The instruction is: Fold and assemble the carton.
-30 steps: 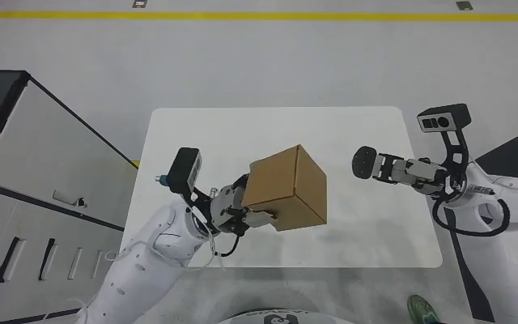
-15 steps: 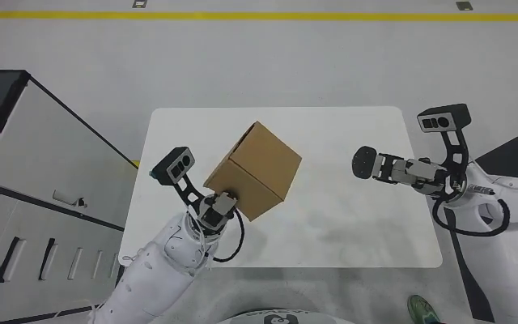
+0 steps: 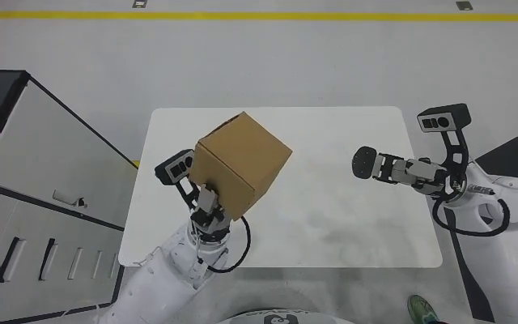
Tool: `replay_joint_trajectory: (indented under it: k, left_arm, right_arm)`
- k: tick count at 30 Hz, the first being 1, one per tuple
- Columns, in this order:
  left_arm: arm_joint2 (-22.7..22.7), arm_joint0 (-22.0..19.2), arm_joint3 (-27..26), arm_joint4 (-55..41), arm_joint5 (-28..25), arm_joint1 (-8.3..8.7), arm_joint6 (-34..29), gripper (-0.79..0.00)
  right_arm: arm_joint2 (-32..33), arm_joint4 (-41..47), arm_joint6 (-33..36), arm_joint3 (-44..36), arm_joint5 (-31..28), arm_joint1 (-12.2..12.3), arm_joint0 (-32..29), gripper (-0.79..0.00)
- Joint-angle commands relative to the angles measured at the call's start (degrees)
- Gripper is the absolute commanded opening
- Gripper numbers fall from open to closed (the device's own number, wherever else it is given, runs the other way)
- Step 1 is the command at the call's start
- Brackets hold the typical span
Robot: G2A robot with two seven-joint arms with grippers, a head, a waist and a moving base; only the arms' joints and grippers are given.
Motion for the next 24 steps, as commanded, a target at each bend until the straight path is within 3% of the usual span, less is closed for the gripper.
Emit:
replay_joint_trajectory:
  k: [1, 12, 19, 24]
  left_arm:
    - [0.0, 1.0, -0.3, -3.9, 0.0, 0.12, -0.9, -0.785]
    - [0.0, 1.0, -0.3, -3.9, 0.0, 0.12, -0.9, -0.785]
    - [-2.6, 3.3, -3.1, -6.1, 5.5, -0.58, 3.7, -0.785]
    - [-2.5, 5.3, -5.3, -11.7, 6.7, -1.15, 5.9, -0.785]
  right_arm:
    - [0.0, 0.0, 0.0, 0.0, 0.0, 0.0, 0.0, 0.0]
    - [0.0, 0.0, 0.0, 0.0, 0.0, 0.0, 0.0, 0.0]
    - [0.0, 0.0, 0.0, 0.0, 0.0, 0.0, 0.0, 0.0]
    - [0.0, 0.0, 0.0, 0.0, 0.0, 0.0, 0.0, 0.0]
